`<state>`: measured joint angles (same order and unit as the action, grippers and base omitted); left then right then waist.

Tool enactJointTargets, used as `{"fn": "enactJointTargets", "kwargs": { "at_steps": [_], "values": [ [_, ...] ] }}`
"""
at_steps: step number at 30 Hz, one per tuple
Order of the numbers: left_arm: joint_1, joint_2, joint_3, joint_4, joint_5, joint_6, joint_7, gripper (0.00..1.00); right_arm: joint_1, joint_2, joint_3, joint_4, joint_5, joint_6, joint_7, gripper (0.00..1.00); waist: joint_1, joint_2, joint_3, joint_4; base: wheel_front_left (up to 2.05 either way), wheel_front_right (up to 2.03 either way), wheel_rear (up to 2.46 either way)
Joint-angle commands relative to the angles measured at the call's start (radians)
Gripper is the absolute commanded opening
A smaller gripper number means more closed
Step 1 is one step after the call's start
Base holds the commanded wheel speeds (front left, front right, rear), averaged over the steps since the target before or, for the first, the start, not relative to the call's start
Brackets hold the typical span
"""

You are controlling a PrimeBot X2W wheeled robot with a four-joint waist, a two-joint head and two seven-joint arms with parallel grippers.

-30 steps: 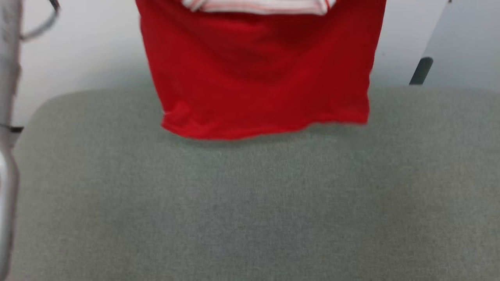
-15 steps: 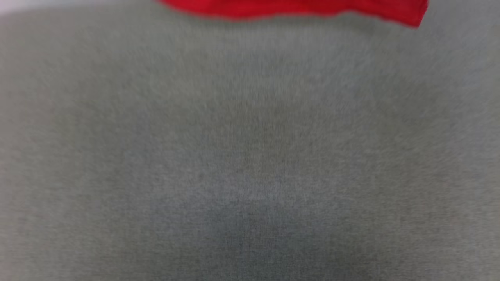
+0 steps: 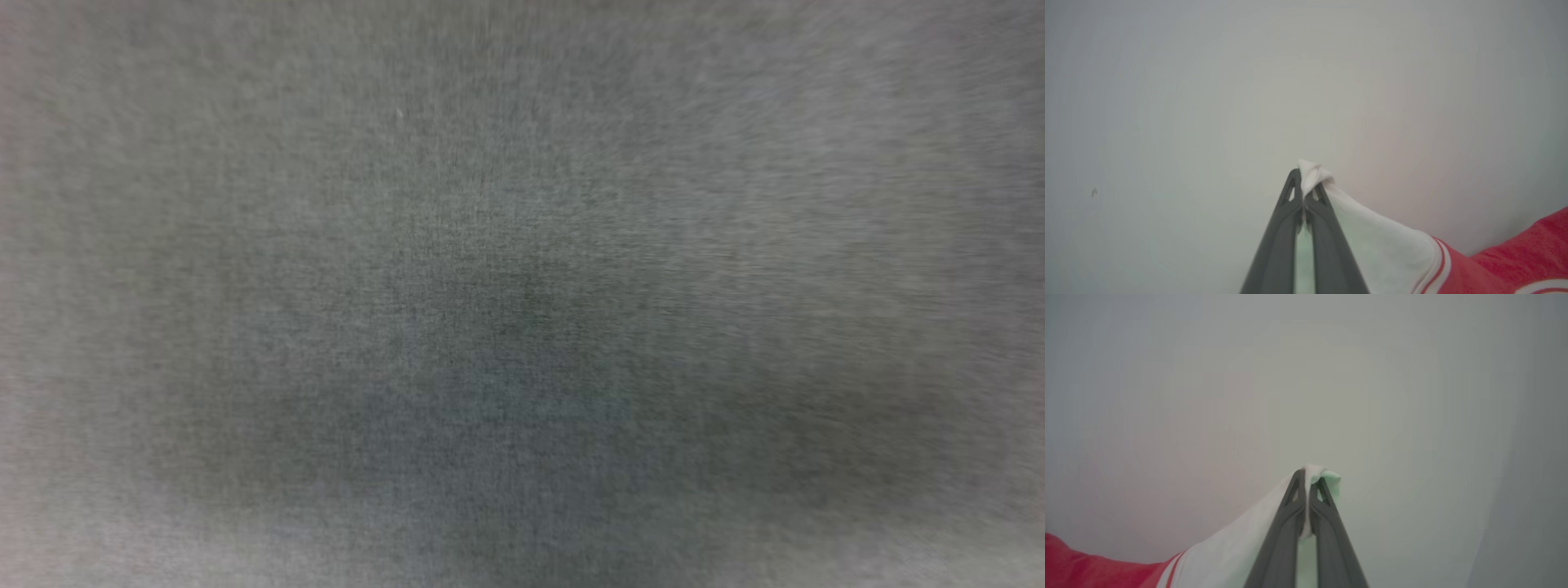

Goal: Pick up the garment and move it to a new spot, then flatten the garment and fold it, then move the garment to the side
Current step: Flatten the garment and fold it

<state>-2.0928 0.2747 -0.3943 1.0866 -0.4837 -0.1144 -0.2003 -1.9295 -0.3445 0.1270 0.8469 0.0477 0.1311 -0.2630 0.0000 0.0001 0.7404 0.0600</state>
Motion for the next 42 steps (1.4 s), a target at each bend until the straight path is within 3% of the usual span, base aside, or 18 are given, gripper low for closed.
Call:
{"fn": "enactJointTargets", "kwargs": {
  "at_steps": [1, 11, 17, 21, 27, 31, 42],
  "values": [
    [-0.007, -0.003, -0.001, 0.004, -0.005, -0.002, -0.008, 0.00, 0.010, 0.003, -0.007, -0.007, -0.007, -0.001, -0.001, 0.00, 0.0000, -0.0001, 0.147, 0.062, 0.00, 0.00, 0.00],
    [0.073, -0.038, -0.026, 0.096, -0.027, -0.014, -0.045, 0.00, 0.090, 0.045, 0.005, 0.038, -0.023, -0.001, -0.001, 0.00, 0.0000, -0.0001, 0.175, 0.083, 0.00, 0.00, 0.00],
    [0.154, -0.048, -0.053, 0.141, -0.064, -0.016, 0.034, 0.00, 0.142, 0.053, 0.066, 0.114, 0.099, -0.001, -0.001, 0.00, 0.0000, -0.0001, 0.089, 0.080, 0.00, 0.00, 0.00],
    [0.265, -0.044, -0.090, 0.132, -0.114, -0.017, 0.126, 0.00, 0.223, 0.058, 0.132, 0.165, 0.253, -0.001, 0.049, 0.00, 0.0000, -0.0001, -0.017, 0.072, 0.00, 0.00, 0.00],
    [0.481, -0.018, -0.171, 0.062, -0.174, -0.015, 0.185, 0.00, 0.418, -0.014, 0.263, 0.116, 0.450, -0.001, 0.183, 0.00, 0.0000, -0.0001, -0.192, 0.071, 0.00, 0.00, 0.00],
    [0.630, 0.015, -0.214, -0.004, -0.222, -0.015, 0.193, 0.00, 0.570, -0.101, 0.332, 0.031, 0.578, -0.001, 0.304, 0.00, 0.0000, -0.0001, -0.290, 0.079, 0.00, 0.00, 0.00],
    [1.013, 0.145, -0.254, -0.177, -0.337, -0.015, 0.199, 0.00, 1.021, -0.281, 0.357, -0.225, 0.837, -0.001, 0.525, 0.00, 0.0000, -0.0001, -0.531, 0.073, 0.00, 0.00, 0.00]
  ]
}}
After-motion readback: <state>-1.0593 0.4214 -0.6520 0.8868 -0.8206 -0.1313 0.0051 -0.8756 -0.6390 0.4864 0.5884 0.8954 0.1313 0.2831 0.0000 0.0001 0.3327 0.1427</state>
